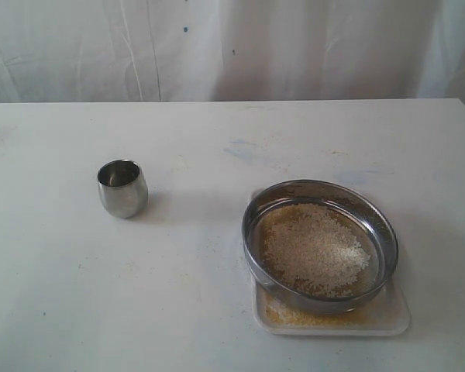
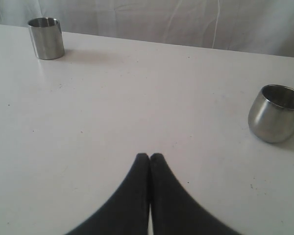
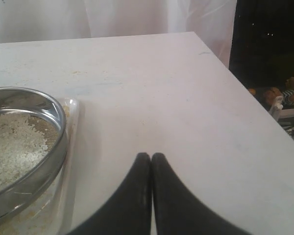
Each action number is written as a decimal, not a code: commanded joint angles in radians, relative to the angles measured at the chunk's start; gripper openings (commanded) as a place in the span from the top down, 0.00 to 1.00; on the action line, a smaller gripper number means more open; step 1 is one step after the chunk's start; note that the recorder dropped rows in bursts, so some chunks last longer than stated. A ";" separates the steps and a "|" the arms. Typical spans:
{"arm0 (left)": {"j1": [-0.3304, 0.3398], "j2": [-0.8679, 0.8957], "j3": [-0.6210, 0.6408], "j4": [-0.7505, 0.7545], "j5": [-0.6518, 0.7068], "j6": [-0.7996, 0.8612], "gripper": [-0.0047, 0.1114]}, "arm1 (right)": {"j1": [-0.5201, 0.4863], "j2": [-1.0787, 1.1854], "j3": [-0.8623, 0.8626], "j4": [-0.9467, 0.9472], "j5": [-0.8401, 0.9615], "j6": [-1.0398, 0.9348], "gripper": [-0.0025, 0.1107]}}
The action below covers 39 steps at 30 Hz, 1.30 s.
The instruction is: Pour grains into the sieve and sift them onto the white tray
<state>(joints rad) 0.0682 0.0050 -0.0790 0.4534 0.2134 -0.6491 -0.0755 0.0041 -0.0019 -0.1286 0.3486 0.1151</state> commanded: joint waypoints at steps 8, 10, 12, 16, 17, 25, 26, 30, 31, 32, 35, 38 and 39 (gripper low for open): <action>-0.082 -0.005 0.029 -0.383 0.035 0.548 0.96 | -0.005 -0.004 0.002 -0.003 0.003 0.004 0.98; -0.082 -0.005 0.031 -0.439 0.060 0.739 0.96 | -0.005 -0.004 0.002 -0.003 0.003 0.004 0.98; -0.080 -0.005 0.032 -0.477 0.113 0.749 0.96 | -0.005 -0.004 0.002 -0.003 0.003 0.004 0.98; -0.080 -0.005 0.073 -0.464 0.160 0.724 0.96 | -0.005 -0.004 0.002 -0.003 0.003 0.004 0.98; -0.080 -0.005 0.079 -0.466 0.148 0.723 0.96 | -0.005 -0.004 0.002 -0.003 0.003 0.004 0.98; -0.080 -0.005 0.079 -0.467 0.139 0.697 0.96 | -0.005 -0.004 0.002 -0.003 0.003 0.004 0.98; -0.080 -0.005 0.079 -0.467 0.139 0.697 0.96 | -0.005 -0.004 0.002 -0.003 0.003 0.004 0.98; -0.080 -0.005 0.079 -0.467 0.139 0.697 0.96 | -0.005 -0.004 0.002 -0.003 0.003 0.004 0.98; -0.080 -0.005 0.079 -0.467 0.139 0.697 0.96 | -0.005 -0.004 0.002 -0.003 0.003 0.004 0.98; -0.080 -0.005 0.079 -0.467 0.139 0.697 0.96 | -0.005 -0.004 0.002 -0.003 0.003 0.004 0.98; -0.080 -0.005 0.079 -0.467 0.139 0.697 0.96 | -0.005 -0.004 0.002 -0.003 0.003 0.004 0.98; -0.080 -0.005 0.079 -0.467 0.139 0.697 0.96 | -0.005 -0.004 0.002 -0.003 0.003 0.004 0.98; -0.080 -0.005 0.079 -0.467 0.139 0.697 0.96 | -0.005 -0.004 0.002 -0.003 0.003 0.004 0.98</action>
<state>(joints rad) -0.0085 0.0050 -0.0104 0.0000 0.3438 0.0572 -0.0755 0.0041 -0.0019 -0.1286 0.3569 0.1169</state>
